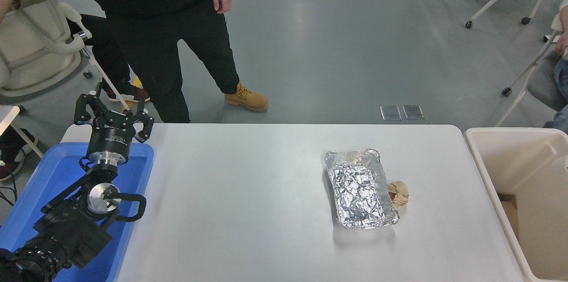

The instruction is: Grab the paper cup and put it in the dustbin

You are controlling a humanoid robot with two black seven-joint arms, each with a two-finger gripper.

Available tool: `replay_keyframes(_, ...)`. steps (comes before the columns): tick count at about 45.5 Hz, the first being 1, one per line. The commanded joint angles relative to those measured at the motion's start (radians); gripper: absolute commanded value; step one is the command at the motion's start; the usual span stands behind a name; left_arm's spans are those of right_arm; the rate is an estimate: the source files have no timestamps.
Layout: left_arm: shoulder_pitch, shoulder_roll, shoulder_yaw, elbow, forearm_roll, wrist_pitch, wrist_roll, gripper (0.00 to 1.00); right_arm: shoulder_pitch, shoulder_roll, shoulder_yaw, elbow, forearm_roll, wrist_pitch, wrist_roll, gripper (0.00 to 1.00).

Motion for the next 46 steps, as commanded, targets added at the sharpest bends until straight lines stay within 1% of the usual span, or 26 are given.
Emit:
replay_keyframes(1,0.0,0.0,0.0,0.0,0.0,0.0,0.0,0.99,-0.085,0.046,0.059,-0.024,0.004,-0.022,0.0,0.0)
replay_keyframes(5,0.0,0.0,0.0,0.0,0.0,0.0,0.0,0.99,-0.085,0.046,0.059,-0.024,0.004,-0.022,0.0,0.0)
replay_keyframes(6,0.0,0.0,-0.001,0.0,0.0,0.0,0.0,0.99,-0.085,0.045,0.059,-0.024,0.004,-0.022,0.0,0.15)
replay_keyframes(7,0.0,0.0,0.0,-0.001,0.0,0.0,0.0,0.99,-0.085,0.045,0.058,-0.024,0.004,-0.022,0.0,0.33)
replay_keyframes(8,0.0,0.0,0.0,0.0,0.0,0.0,0.0,0.99,-0.085,0.043,0.058,-0.024,0.004,-0.024,0.0,0.5)
replay_keyframes(9,0.0,0.0,0.0,-0.001,0.0,0.0,0.0,0.99,-0.085,0.043,0.058,-0.024,0.004,-0.024,0.0,0.61)
replay_keyframes(11,0.0,0.0,0.0,-0.001,0.0,0.0,0.0,0.99,-0.083,0.042,0.058,-0.024,0.004,-0.025,0.001,0.77)
replay_keyframes(13,0.0,0.0,0.0,-0.001,0.0,0.0,0.0,0.99,-0.085,0.04,0.055,-0.024,0.004,-0.027,0.001,0.99)
replay_keyframes(26,0.0,0.0,-0.001,-0.001,0.0,0.0,0.0,0.99,-0.04,0.027,0.044,0.011,0.004,-0.01,0.001,1.0)
replay_keyframes(31,0.0,0.0,-0.001,-0.001,0.0,0.0,0.0,0.99,0.042,-0.064,0.012,0.084,-0.002,-0.008,0.001,1.0)
replay_keyframes(39,-0.002,0.0,-0.001,0.0,0.0,0.0,0.0,0.99,0.337,-0.205,-0.131,0.348,-0.016,0.012,0.003,1.0)
replay_keyframes(42,-0.002,0.0,-0.001,-0.001,0.0,0.0,0.0,0.99,0.458,-0.236,-0.201,0.42,-0.016,0.021,0.004,1.0)
replay_keyframes(46,0.0,0.0,0.0,0.0,0.0,0.0,0.0,0.99,0.599,-0.24,-0.304,0.465,-0.016,0.048,0.004,1.0)
